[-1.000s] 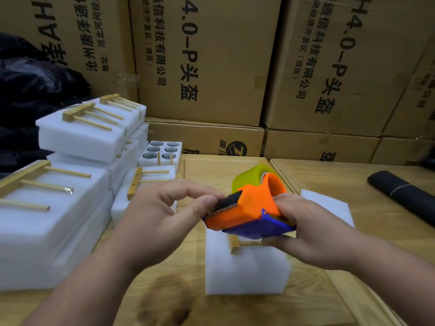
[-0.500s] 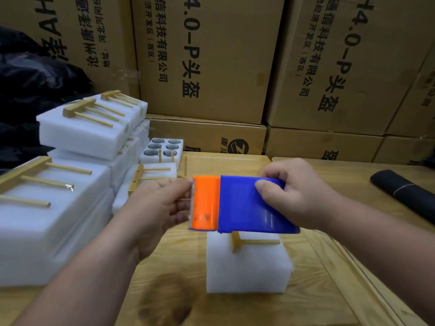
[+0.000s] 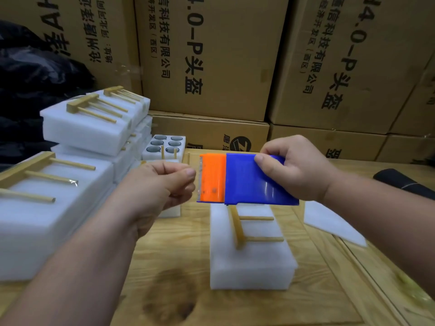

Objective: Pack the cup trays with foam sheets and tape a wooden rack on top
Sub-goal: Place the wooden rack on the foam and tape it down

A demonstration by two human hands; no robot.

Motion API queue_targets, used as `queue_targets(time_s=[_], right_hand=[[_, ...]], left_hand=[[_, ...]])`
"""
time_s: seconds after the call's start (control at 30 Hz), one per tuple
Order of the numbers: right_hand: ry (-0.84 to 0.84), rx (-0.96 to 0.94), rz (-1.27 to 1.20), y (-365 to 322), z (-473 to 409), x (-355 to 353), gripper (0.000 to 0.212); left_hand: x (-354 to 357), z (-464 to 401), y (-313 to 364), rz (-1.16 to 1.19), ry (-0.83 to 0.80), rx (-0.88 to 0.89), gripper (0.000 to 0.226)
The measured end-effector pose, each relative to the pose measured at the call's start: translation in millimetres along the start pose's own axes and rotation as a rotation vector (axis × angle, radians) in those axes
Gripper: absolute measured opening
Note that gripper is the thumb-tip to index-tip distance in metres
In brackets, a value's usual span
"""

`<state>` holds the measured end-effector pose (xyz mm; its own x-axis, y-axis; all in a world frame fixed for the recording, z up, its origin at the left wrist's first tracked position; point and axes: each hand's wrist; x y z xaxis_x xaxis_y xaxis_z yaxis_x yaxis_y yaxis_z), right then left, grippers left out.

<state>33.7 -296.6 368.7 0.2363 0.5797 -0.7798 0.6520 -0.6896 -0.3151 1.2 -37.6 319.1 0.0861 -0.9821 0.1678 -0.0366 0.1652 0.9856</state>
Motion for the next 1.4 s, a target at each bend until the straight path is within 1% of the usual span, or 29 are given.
queue_targets(time_s=[0.07,0.13,0.27,0.3,0.37,0.4,0.43,0.47,0.5,0.57,0.6,0.63,0.67,0.73,0.8,0.87,0.97,1.03,1.07,1.1,1.17,1.3,1.4], right_hand=[[0.003,-0.020,0.022,2,-4,-6,0.050],[-0.012,-0.024,0.025,5,-5,-15,0.048],[-0.018,0.001,0.073,20,-4,-31,0.048],[-0.023,0.003,0.101,28,-2,-37,0.048],[-0.054,0.020,0.242,52,7,-54,0.050],[-0.062,0.069,0.321,64,14,-65,0.052],[-0.042,0.133,0.369,75,20,-77,0.053],[0.001,0.188,0.385,84,23,-86,0.054],[0.049,0.229,0.372,89,24,-93,0.054],[0.129,0.286,0.254,89,20,-99,0.052],[0.156,0.306,0.183,86,17,-98,0.048],[0.175,0.314,0.127,83,14,-97,0.043],[0.185,0.315,0.090,80,13,-96,0.040],[0.174,0.297,0.052,74,12,-97,0.045],[0.160,0.255,0.013,70,13,-96,0.052],[0.168,0.225,-0.051,67,14,-92,0.054],[0.146,0.172,-0.112,64,13,-87,0.051],[0.124,0.143,-0.120,60,11,-86,0.051],[0.115,0.141,-0.122,57,9,-86,0.048],[0.106,0.144,-0.130,54,9,-87,0.045],[0.087,0.150,-0.154,50,8,-88,0.038],[0.073,0.145,-0.161,49,11,-87,0.037],[0.055,0.148,-0.155,49,13,-82,0.039]], left_hand=[[-1,-5,5,0.013,0.017,0.006,0.013],[-3,-8,8,0.057,0.023,0.008,0.004],[-18,-15,3,0.111,0.100,-0.011,0.007],[-29,-17,1,0.125,0.145,-0.019,0.005],[-59,-20,0,0.207,0.347,-0.044,0.013],[-74,-17,-2,0.227,0.429,-0.056,0.016],[-84,-12,-4,0.204,0.456,-0.064,0.015],[-84,-6,-7,0.160,0.403,-0.066,0.013],[-74,1,-14,0.107,0.279,-0.070,0.011],[-31,16,-28,-0.003,-0.012,-0.088,0.013],[-9,22,-33,-0.025,-0.113,-0.091,0.013],[9,25,-38,-0.023,-0.168,-0.090,0.012],[23,26,-42,-0.001,-0.176,-0.090,0.009],[36,24,-49,0.051,-0.129,-0.110,0.002],[40,21,-55,0.104,-0.090,-0.119,0.008],[44,19,-58,0.171,-0.083,-0.129,0.014],[47,14,-57,0.293,-0.090,-0.200,0.039],[48,11,-55,0.384,-0.127,-0.276,0.056],[47,10,-55,0.431,-0.152,-0.297,0.061],[47,9,-54,0.476,-0.175,-0.301,0.061],[44,8,-54,0.531,-0.197,-0.274,0.052],[39,9,-62,0.494,-0.183,-0.218,0.033],[35,10,-65,0.449,-0.164,-0.192,0.042]])
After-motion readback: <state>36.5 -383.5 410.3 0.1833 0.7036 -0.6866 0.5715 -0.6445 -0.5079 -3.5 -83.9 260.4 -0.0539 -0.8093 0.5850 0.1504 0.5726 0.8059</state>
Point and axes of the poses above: each hand's wrist, its own z-axis away from the middle knuckle, its own x-axis out of the palm, y = z × x, and after that the axes turned 2 degrees about y, right-handed
